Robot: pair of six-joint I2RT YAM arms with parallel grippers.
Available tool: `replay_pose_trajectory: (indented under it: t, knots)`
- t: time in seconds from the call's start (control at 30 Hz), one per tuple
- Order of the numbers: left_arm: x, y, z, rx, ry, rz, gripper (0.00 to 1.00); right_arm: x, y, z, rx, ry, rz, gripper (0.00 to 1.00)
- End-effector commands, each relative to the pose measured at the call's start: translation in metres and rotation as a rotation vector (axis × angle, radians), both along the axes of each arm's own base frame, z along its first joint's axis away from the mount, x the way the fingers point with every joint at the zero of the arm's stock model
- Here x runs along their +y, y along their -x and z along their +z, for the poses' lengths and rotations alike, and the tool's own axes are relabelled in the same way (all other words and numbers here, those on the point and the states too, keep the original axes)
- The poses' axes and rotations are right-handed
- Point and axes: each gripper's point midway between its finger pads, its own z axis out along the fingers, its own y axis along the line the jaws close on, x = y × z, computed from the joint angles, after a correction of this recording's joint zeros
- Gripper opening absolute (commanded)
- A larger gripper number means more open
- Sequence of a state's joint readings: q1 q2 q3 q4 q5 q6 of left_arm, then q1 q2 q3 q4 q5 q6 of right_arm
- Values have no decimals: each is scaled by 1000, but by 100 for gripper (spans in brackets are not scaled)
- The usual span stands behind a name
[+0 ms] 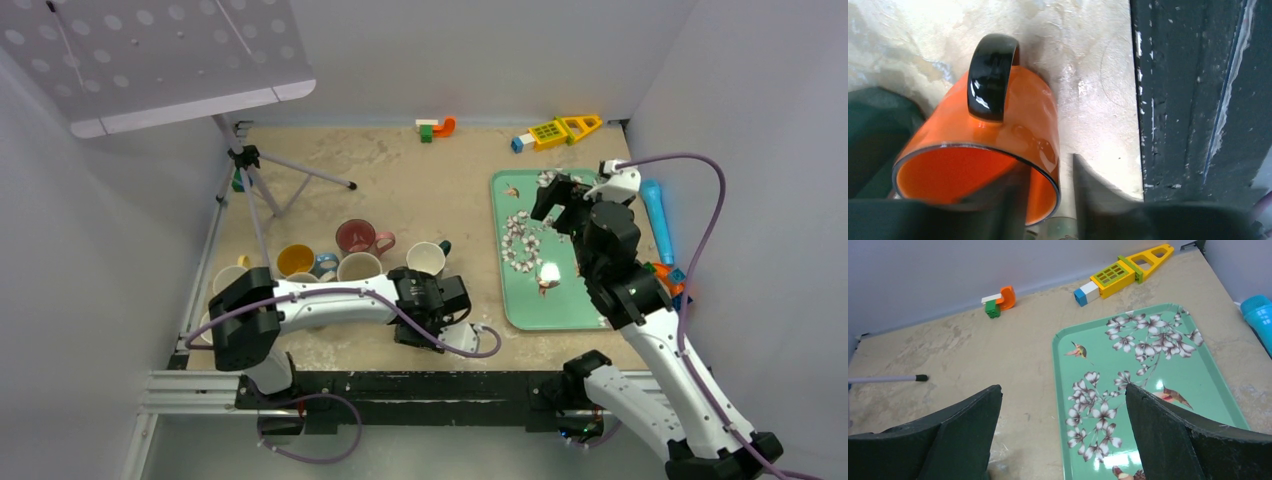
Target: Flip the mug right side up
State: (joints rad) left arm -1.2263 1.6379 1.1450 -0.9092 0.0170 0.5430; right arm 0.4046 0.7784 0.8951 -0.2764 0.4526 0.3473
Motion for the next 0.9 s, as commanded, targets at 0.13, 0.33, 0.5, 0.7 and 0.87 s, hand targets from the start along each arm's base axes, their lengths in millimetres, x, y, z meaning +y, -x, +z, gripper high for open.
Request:
replay_pose_trajectory:
  t: [0.13, 0.33, 0.5, 0.7, 0.87]
  knots:
    - [-9, 5, 106, -31, 214, 13, 99, -5, 1, 6, -19, 20, -9, 98]
    - [17, -32, 208, -234, 471, 221, 100, -9, -2, -13, -27, 40, -21, 98]
    - [85, -92, 253, -475, 601, 603, 100, -6, -2, -29, -94, 41, 8, 98]
    - [163, -116, 269, -665, 750, 990, 100, -16, -8, -41, -162, 64, -53, 98]
    - [221, -132, 250, -804, 748, 1248, 100, -25, -3, -54, -217, 68, -91, 98]
